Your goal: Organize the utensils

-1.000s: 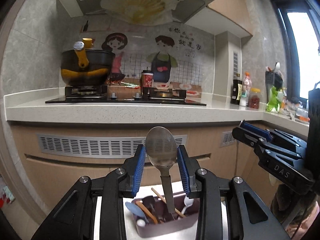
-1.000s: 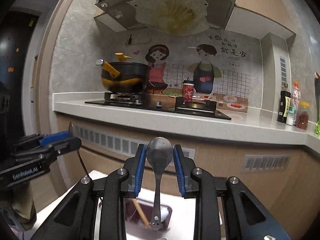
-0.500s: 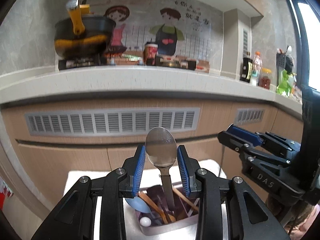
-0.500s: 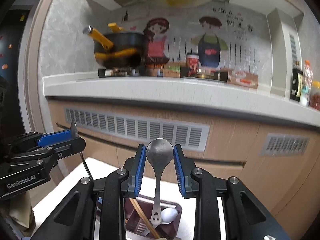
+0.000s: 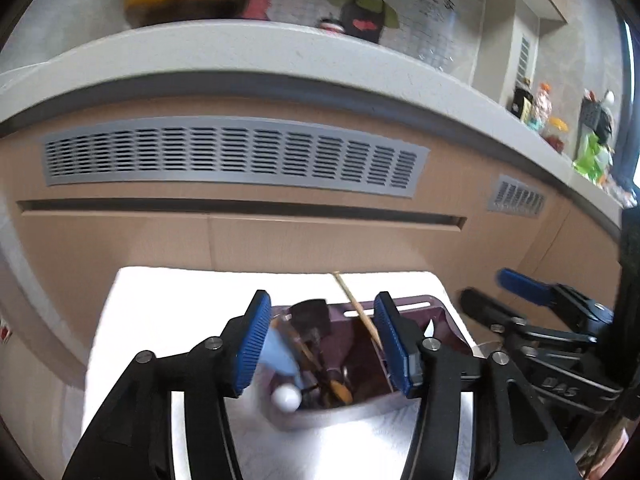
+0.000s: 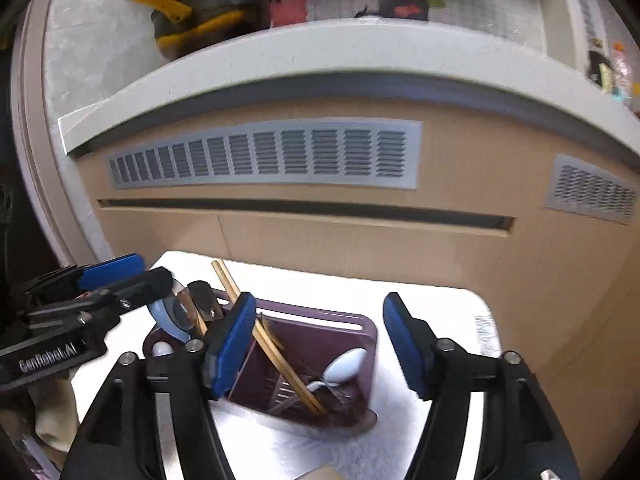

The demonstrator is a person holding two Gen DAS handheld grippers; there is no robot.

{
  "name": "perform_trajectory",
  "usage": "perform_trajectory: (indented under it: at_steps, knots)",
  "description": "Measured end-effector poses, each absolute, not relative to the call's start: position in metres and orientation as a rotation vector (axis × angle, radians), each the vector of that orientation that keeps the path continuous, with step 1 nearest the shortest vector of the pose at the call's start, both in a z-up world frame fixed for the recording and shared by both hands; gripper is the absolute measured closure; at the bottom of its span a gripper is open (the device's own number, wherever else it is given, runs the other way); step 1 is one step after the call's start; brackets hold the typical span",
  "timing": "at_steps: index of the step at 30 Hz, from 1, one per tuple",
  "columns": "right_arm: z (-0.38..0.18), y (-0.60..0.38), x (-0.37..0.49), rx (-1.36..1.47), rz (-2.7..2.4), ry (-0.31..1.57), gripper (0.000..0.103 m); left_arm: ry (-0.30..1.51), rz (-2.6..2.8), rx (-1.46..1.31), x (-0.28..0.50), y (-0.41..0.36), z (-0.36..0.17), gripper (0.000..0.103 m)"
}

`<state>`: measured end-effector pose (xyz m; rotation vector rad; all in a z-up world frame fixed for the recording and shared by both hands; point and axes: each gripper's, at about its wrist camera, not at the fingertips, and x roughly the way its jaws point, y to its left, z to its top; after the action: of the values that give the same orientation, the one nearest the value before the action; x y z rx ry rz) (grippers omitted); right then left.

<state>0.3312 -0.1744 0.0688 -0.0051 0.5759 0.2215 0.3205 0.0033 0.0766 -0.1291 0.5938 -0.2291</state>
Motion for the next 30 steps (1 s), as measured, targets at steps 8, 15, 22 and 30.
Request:
perform_trajectory:
  at_steps: [8,15,22,30]
  knots:
    - [0.082,-0.195,0.226,0.015,0.115,0.46,0.001,0.499,-0.103,-0.086,0.213,0.017,0.075,0.022]
    - [0.052,-0.206,0.157,0.081,0.028,0.545,0.0,0.51,-0.068,-0.007,0.129,0.004,0.051,0.007]
    - [0.031,-0.204,0.115,0.063,-0.034,0.569,0.0,0.513,-0.016,-0.011,0.09,0.0,0.033,0.0]
    - [0.024,-0.201,0.104,0.03,-0.04,0.569,0.0,0.545,-0.008,-0.033,0.086,0.004,0.03,0.0]
